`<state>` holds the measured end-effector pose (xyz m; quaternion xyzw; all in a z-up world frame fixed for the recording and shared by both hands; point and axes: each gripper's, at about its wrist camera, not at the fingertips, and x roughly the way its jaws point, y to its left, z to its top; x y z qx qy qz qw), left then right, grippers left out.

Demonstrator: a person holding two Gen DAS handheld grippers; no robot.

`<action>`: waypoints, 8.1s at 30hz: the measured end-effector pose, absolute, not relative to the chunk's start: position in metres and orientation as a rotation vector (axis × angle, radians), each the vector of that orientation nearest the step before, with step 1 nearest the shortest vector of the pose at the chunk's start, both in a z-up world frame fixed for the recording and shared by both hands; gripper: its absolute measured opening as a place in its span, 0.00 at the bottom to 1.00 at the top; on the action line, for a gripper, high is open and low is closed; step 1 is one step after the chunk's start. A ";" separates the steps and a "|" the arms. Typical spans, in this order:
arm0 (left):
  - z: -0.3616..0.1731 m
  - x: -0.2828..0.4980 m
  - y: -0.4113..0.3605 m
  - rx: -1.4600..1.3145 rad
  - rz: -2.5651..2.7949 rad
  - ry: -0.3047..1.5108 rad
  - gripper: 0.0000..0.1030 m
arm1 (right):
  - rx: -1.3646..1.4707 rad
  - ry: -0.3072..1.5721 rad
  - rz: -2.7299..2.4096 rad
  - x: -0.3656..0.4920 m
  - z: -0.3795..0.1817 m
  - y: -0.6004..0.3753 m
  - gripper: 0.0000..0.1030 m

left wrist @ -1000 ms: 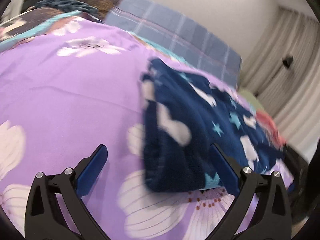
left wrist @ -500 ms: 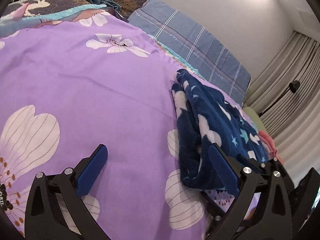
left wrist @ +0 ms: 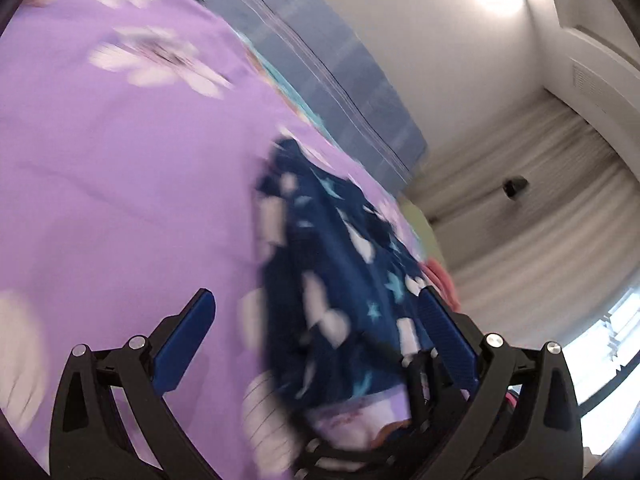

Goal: Fold small clothes

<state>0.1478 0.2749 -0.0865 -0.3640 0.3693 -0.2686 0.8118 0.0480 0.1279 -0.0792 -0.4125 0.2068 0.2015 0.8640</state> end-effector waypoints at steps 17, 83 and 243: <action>-0.102 0.268 0.204 -0.676 -0.579 0.951 0.32 | -0.718 0.393 0.434 0.052 -0.053 0.115 0.18; -0.081 0.101 -0.098 0.484 -0.528 0.760 0.83 | 0.852 0.736 0.210 0.059 -0.072 -0.350 0.30; -0.024 0.305 -0.116 0.281 -0.435 0.709 0.55 | 0.092 0.831 0.018 0.249 -0.020 -0.293 0.27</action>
